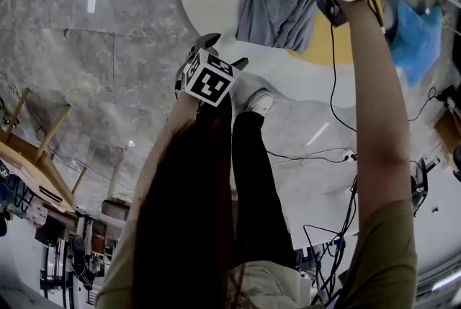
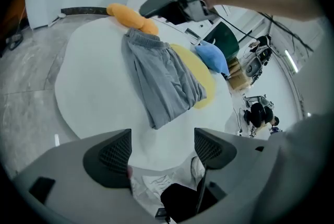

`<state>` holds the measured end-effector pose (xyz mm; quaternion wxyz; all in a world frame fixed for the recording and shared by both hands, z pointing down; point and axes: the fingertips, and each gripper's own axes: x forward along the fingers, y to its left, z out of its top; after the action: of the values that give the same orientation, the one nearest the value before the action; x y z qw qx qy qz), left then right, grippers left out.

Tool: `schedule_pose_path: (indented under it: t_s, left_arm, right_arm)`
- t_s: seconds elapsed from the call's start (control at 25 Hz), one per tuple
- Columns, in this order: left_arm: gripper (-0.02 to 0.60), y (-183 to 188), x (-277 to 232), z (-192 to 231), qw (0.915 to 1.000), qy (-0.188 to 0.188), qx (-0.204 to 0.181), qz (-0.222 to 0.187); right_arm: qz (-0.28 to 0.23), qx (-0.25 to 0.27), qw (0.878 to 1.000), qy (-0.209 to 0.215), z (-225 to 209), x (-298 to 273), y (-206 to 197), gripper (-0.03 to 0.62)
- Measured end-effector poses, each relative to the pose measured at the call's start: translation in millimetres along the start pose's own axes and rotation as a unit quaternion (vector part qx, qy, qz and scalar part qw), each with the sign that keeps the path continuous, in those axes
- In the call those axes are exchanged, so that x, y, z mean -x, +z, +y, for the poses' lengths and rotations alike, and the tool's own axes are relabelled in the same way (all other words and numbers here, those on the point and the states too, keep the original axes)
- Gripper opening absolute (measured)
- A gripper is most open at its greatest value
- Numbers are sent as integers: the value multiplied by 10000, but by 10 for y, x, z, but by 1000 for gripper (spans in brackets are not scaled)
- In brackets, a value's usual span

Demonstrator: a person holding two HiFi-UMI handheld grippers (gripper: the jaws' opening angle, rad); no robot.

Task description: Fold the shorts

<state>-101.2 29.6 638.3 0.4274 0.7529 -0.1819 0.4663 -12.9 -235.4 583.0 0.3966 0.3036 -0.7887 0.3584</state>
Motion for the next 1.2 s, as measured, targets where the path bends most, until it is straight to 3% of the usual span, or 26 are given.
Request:
schedule_pose_path:
  t_s: [0.12,0.16,0.2,0.36,0.48,0.68,0.84,0.92,1.0,1.08,1.16,1.2]
  left_arm:
    - [376,15,-35,51,9997,33,240,-47]
    - [376,31,-59,71,9996,58,283,-55]
    - [376,47,-90,88,9995,82,310,-53]
    - [376,99,-254,107,9994,139,307,96]
    - [374,136,-384,137,9989,336,302,129]
    - [341,171,-463,250,9940,1090,100,60]
    - [334,208,-440,169,9828,1758,-530,-217]
    - [327,199,-487,84,9804,1801,-770,-191]
    - [288,171,-559,49,9821,1739,-715,-99]
    - [235,170,-605,103,9827,1755,-597,-29]
    - [206,195,-617,168,9827,1753,-592,60]
    - [183,211,-606,182,9833,1716,-599,83]
  right_arm:
    - [94,-247,9996,115,-8,305,-586,178]
    - [220,-373,9989,177,7,361,-894,255]
    - [390,-552,9974,239,57,413,-1216,287]
    - [978,-1465,9842,177,389,524,-2349,287]
    - [1036,-1883,9761,-306,466,500,-2863,285]
    - [690,-2384,9653,-809,498,348,-3062,284]
    - [787,-1809,9756,-969,549,248,-3057,275]
    - [908,-1533,9794,-950,564,214,-3073,268]
    - [921,-1465,9808,-896,573,208,-3076,247]
    - [882,-1447,9819,-844,577,207,-3067,176]
    - [847,-1414,9836,-739,583,201,-3063,167]
    - [838,-1386,9845,-667,586,206,-3066,95]
